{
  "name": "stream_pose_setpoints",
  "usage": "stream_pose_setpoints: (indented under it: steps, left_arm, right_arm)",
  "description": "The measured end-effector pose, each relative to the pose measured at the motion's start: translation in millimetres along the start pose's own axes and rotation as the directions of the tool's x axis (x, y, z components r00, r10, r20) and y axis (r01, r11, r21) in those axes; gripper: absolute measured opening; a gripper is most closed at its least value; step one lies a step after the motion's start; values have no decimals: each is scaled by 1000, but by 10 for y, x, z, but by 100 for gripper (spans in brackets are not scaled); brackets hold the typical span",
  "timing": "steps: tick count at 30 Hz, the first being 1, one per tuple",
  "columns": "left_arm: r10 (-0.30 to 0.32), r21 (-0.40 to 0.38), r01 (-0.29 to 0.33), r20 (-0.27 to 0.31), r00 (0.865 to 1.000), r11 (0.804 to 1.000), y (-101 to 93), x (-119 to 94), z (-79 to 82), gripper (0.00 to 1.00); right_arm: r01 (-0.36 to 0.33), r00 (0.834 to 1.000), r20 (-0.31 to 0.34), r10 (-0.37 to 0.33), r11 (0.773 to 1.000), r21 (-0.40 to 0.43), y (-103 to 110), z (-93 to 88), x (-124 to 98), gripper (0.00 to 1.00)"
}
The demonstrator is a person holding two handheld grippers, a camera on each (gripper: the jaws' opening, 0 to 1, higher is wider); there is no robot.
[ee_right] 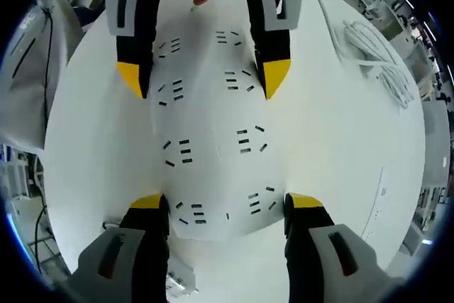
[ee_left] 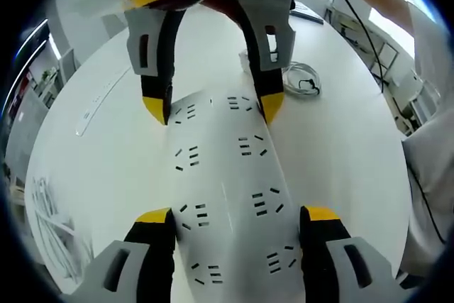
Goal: Straighten the power strip on the desk, plug the charger into it
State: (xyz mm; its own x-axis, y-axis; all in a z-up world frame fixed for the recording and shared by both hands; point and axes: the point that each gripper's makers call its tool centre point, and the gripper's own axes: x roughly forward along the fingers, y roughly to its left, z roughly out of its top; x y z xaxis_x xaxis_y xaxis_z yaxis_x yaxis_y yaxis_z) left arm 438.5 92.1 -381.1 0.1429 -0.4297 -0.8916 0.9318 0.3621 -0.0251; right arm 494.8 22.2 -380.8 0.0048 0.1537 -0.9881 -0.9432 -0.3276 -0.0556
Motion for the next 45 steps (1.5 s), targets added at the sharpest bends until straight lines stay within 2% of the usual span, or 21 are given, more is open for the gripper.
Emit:
stream_pose_setpoints:
  steps: [7, 14, 45]
  left_arm:
    - [0, 1, 0, -1, 1000, 1000, -9, -2, -3, 72]
    - [-7, 17, 7, -12, 1000, 1000, -27, -18, -33, 72]
    - [-23, 48, 23, -3, 1000, 999, -50, -19, -14, 71]
  right_arm:
    - [1, 1000, -4, -1, 1000, 17, 29, -6, 0, 65]
    - [6, 1000, 24, -7, 999, 36, 59, -7, -7, 65]
    - [13, 1000, 17, -15, 996, 92, 131, -30, -27, 65]
